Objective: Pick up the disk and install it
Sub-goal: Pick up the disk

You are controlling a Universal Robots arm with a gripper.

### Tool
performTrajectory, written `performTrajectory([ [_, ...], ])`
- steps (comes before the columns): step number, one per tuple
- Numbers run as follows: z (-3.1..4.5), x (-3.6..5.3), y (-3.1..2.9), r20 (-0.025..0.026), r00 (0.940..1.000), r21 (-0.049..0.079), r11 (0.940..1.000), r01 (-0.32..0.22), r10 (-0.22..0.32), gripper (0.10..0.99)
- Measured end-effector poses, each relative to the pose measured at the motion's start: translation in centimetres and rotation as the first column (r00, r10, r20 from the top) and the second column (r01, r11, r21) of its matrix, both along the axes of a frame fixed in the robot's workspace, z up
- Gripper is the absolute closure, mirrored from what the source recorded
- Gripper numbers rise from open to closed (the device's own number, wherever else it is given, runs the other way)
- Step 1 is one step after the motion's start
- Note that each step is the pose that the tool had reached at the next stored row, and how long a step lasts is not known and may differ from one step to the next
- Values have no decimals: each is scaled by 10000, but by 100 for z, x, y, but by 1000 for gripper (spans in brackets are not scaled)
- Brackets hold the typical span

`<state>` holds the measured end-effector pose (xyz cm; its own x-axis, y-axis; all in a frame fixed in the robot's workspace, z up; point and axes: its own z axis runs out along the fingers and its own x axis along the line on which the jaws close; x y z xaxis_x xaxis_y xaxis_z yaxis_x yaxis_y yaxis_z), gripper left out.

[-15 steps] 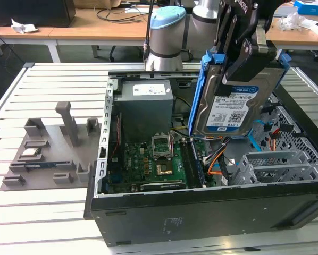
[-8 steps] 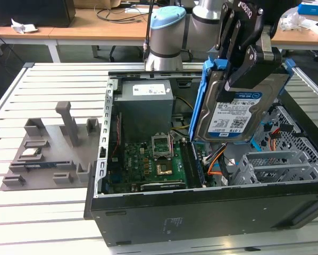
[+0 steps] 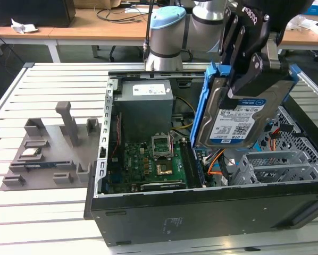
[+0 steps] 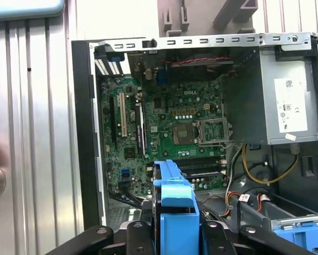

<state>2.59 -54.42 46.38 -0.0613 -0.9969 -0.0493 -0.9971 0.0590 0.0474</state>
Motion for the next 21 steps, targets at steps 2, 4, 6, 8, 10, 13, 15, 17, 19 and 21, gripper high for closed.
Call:
performTrajectory([
  [2, -1, -1, -48, 0, 10000, -6, 10000, 0, 0, 718],
  [4, -2, -2, -78, 0, 10000, -12, 10000, -2, 2, 718],
  [6, -2, -1, -90, 0, 10000, -27, 10000, -66, 66, 718],
  [8, -2, -1, -91, 0, 9991, -32, 9991, -415, 415, 718],
  [10, -4, -1, -91, 0, 9970, -31, 9970, -774, 774, 718],
  [13, -3, -1, -91, 0, 9931, -33, 9931, -1169, 1169, 718],
  [15, -4, -1, -91, 0, 9931, -32, 9931, -1172, 1172, 718],
  [17, -5, 8, -91, -1, 9943, -32, 9943, -1065, 1065, 718],
  [19, -7, 8, -92, -1, 9977, -36, 9977, -680, 680, 718],
  [21, -8, 8, -92, -1, 9985, -39, 9984, -556, 556, 718],
])
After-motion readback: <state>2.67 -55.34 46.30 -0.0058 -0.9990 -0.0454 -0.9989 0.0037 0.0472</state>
